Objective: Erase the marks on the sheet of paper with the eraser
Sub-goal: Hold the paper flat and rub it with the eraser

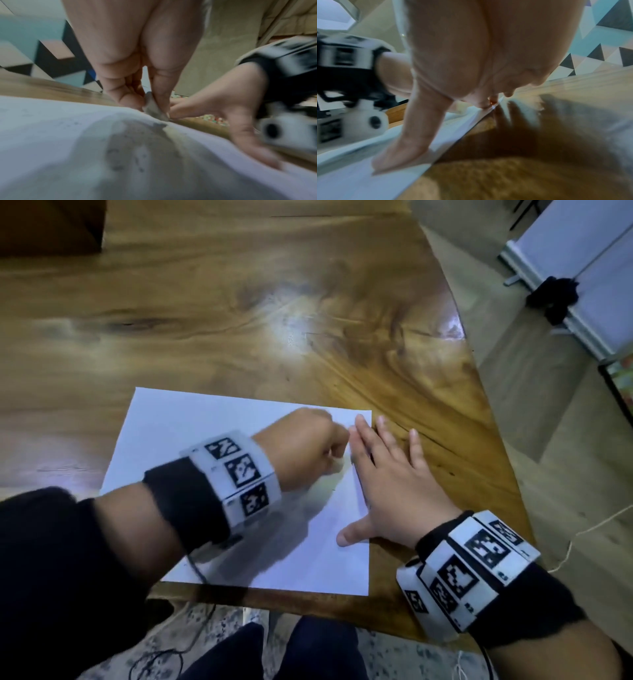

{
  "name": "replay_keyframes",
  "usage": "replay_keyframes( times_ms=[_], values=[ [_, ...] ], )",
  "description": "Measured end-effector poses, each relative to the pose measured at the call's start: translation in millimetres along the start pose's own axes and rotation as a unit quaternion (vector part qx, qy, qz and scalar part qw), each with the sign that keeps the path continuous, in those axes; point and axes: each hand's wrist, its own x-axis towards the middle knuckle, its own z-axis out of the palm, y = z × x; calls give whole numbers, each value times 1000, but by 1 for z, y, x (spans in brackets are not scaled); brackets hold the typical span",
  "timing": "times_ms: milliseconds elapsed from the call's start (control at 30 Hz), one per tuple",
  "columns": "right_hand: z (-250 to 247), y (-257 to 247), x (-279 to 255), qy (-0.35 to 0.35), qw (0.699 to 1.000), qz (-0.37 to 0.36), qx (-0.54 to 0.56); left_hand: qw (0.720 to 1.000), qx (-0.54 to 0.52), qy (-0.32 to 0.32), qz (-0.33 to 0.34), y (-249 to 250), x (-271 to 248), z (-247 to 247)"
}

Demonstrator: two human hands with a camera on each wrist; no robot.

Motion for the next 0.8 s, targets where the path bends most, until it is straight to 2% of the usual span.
replay_keyframes(
  times_ms=[67, 100, 200, 267, 433, 500, 600, 733, 800],
  values=[
    [0, 0, 0, -1, 1000, 0, -4, 999, -23, 32, 1, -1, 5, 3],
    [-1, 0, 0, -1, 1000, 0, -4, 999, -28, 24, 17, -2, -1, 8],
    [-1, 1, -1, -2, 1000, 3, -3, 995, -25, -66, 66, -1, -41, 20],
    [-1, 1, -2, -3, 1000, 3, -4, 991, -23, -112, 71, -5, -49, 19],
    [-1, -1, 0, -15, 1000, 4, -19, 1000, -23, 9, -15, -2, 7, -13],
    [-1, -1, 1, -17, 1000, 6, -24, 1000, -15, 12, -20, 4, 21, -13],
    [0, 1, -1, -12, 1000, 6, -11, 1000, -11, 9, -15, 4, 4, 1],
    [1, 1, -1, -11, 1000, 5, -4, 997, -18, -75, 31, 2, -31, 16],
    [2, 1, -1, -13, 1000, 5, -2, 998, -13, -55, 23, 1, -25, 11]
  ],
)
